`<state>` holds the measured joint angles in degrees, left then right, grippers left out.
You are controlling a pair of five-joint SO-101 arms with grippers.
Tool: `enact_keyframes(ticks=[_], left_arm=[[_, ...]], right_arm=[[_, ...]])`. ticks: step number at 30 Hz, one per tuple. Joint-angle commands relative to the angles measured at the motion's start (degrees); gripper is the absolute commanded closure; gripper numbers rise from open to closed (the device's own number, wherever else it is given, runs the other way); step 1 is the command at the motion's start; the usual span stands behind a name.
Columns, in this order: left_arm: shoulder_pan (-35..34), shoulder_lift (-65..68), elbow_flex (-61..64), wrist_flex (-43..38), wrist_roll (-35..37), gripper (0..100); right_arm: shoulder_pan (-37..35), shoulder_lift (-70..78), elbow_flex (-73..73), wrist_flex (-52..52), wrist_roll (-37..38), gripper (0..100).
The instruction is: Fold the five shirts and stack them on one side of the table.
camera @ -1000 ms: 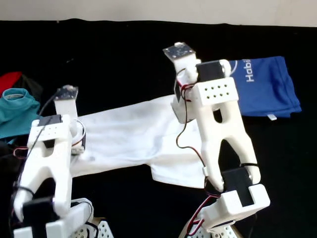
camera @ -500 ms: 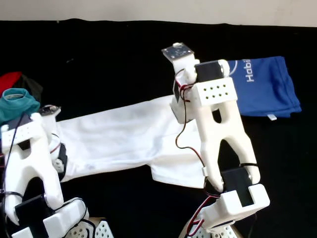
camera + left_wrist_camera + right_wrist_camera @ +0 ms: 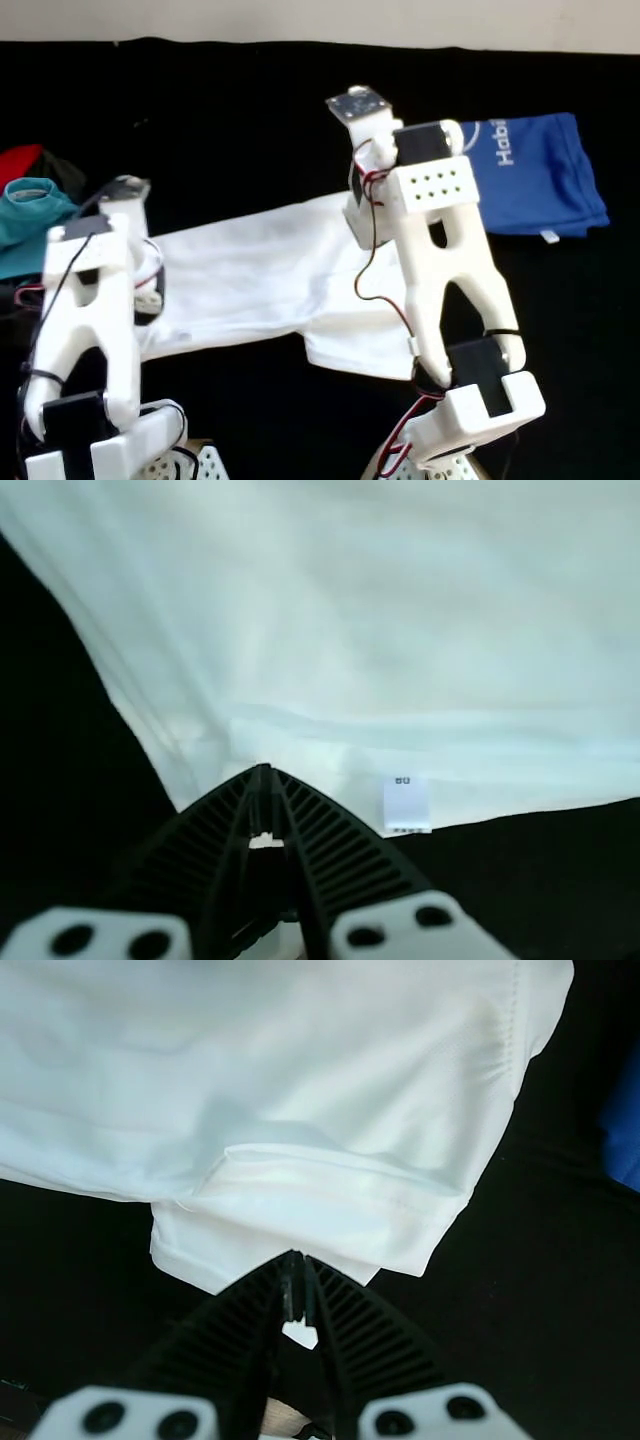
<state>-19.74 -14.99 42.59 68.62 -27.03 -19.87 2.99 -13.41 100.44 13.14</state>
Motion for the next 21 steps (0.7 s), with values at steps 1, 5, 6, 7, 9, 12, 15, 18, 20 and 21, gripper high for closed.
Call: enact_keyframes(ticks=[1,5,6,7,9,12,15,18,20,21], left_arm=[[0.75,-0.4,2.51,0.18,0.18,99],[-1.63,0.04,6.02,1.14,-3.34,99],[-2.24,-0.4,7.16,1.32,-4.31,99],[-2.95,-0.4,7.87,2.2,-5.1,99],[-4.62,-0.4,8.04,6.07,-6.77,99],[-6.02,-0.48,6.99,12.22,-9.49,99],[-6.64,-0.48,2.95,17.23,-10.29,99],[-6.64,-0.48,-3.82,20.92,-9.93,99],[-6.64,-0.48,-8.31,21.1,-8.7,99],[-6.64,-0.48,-9.8,19.96,-7.47,99]], right_arm=[[-0.4,-3.03,0.13,0.4,-0.53,98.4],[-0.4,-3.03,0.13,0.4,-0.53,98.4],[-0.4,-3.03,0.13,0.4,-0.53,98.4],[-0.4,-3.03,0.13,0.4,-0.53,98.4],[-0.4,-3.03,0.13,0.4,-0.44,98.4],[-0.4,-3.03,0.13,0.4,-0.35,98.4],[-0.4,-3.03,0.13,0.4,-0.26,98.4],[-0.4,-3.03,0.13,0.4,-0.26,98.4],[-0.4,-3.03,0.13,0.4,-0.26,98.4],[-0.4,-3.03,0.13,0.4,-0.26,98.4]])
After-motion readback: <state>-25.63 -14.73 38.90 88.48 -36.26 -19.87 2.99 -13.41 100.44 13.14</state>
